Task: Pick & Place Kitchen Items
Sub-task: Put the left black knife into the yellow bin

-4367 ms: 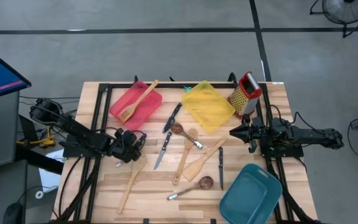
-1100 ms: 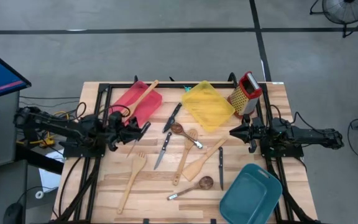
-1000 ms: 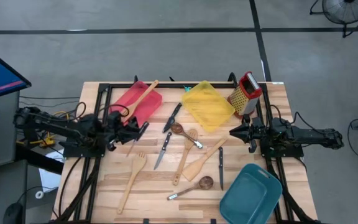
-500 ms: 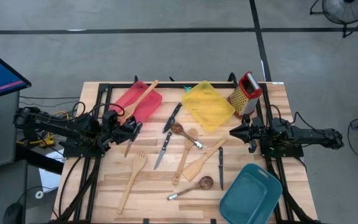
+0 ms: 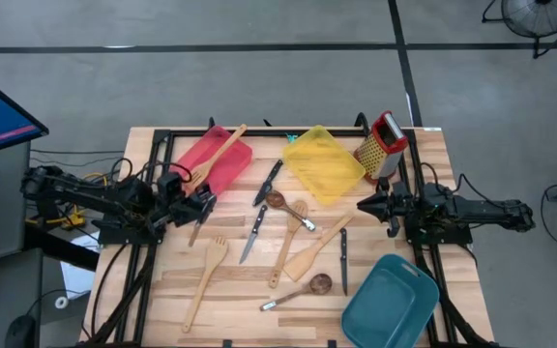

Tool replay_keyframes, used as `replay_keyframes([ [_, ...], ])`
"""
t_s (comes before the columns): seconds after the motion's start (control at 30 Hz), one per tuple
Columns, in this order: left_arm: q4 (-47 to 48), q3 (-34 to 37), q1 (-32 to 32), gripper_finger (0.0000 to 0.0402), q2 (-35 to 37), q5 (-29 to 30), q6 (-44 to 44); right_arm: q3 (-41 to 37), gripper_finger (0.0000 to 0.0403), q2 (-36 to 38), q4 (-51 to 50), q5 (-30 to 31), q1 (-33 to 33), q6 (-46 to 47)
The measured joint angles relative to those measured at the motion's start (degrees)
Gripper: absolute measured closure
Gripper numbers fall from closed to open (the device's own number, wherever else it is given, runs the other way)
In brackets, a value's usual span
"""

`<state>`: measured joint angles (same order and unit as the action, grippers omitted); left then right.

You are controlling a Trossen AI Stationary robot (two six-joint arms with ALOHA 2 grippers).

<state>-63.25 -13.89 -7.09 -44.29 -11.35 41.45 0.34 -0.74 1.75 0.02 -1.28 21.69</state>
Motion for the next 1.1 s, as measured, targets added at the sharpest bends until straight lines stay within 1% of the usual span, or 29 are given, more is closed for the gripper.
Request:
replay_keyframes([
  [0.1, -0.4, 0.0, 0.0, 0.0343, 0.0, -1.1, 0.0, 0.0, 0.0331, 0.0, 4.0, 0.0, 0.0, 6.2],
  [0.17, -0.3, 0.0, 0.0, 0.0343, 0.0, -1.2, 0.0, 0.0, 0.0331, 0.0, 7.2, 0.0, 0.0, 8.2],
  [0.33, -0.4, 0.0, 0.0, 0.0343, 0.0, -1.4, -0.5, 0.0, 0.0331, 0.0, 14.3, 0.1, 0.0, 8.2],
  [0.47, -0.3, 0.0, 0.0, 0.0343, 0.0, 1.2, -2.7, 0.0, 0.0331, 0.0, 17.9, 3.0, 0.0, 8.4],
  [0.6, -0.3, 0.0, 0.0, 0.0343, -0.1, 5.2, -6.3, 0.0, 0.0331, 0.0, 18.5, 4.5, 0.1, 8.4],
  [0.77, -0.3, 0.0, 0.0, 0.0343, -2.4, 6.0, -7.3, 0.0, 0.0331, 0.0, 18.5, 4.5, 0.1, 8.7],
  [0.97, -0.3, 0.0, 0.1, 0.0343, -7.0, 11.0, -8.4, 0.0, 0.0331, 0.0, 18.9, 4.8, 0.1, 14.8],
  [1.1, -0.8, 0.0, 1.2, 0.0343, -9.0, 11.4, -7.9, 0.0, 0.0331, -0.2, 20.5, 4.7, 0.1, 18.2],
])
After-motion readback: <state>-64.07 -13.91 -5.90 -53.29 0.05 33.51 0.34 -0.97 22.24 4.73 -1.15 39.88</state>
